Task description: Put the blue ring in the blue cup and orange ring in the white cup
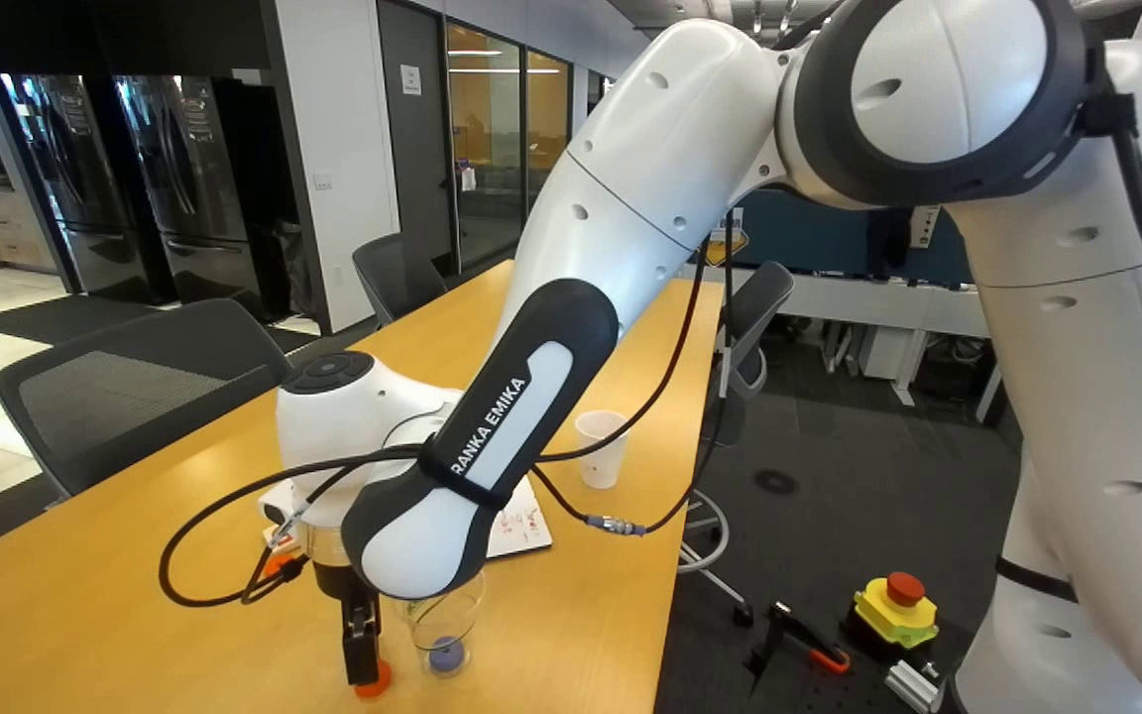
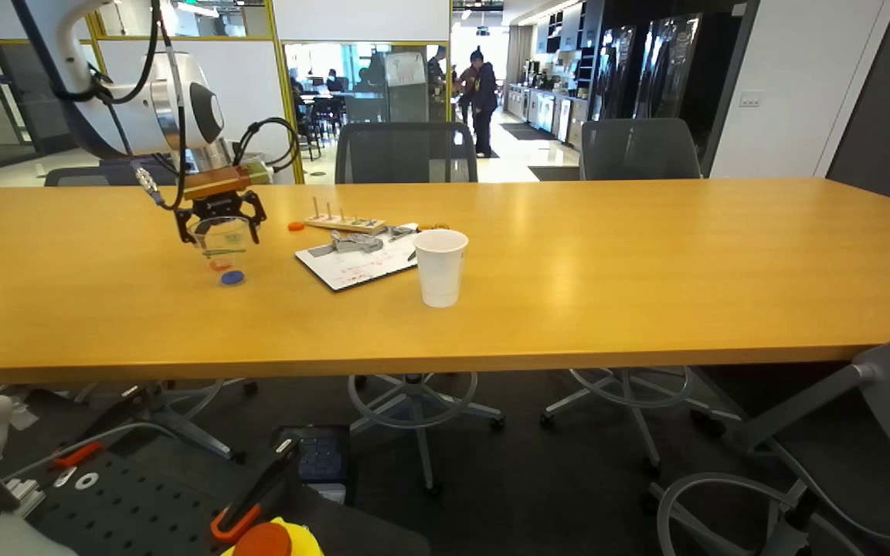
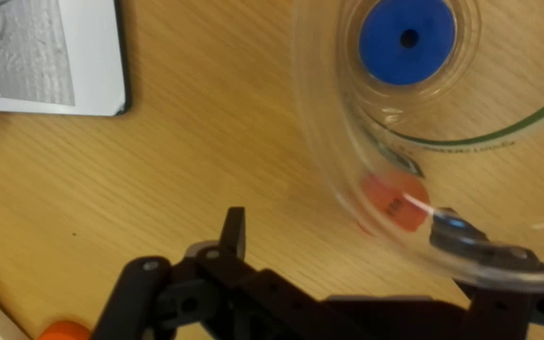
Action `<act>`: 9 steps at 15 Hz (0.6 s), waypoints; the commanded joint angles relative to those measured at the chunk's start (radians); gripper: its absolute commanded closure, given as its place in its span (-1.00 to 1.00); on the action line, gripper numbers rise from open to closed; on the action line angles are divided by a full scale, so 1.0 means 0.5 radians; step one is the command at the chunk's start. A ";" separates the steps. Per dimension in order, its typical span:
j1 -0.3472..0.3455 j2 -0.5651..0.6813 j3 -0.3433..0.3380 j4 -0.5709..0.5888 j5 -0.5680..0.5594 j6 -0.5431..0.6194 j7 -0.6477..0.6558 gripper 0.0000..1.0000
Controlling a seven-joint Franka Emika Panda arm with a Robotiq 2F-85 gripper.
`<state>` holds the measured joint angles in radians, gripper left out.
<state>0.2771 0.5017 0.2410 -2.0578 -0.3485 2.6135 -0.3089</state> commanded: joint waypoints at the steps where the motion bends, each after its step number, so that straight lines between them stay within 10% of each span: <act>1: -0.022 0.051 0.012 0.073 0.059 -0.053 -0.054 -1.00; 9: -0.057 0.071 0.031 0.063 0.116 -0.069 -0.079 -1.00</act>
<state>0.2604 0.5329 0.2423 -2.0439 -0.3200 2.5971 -0.3181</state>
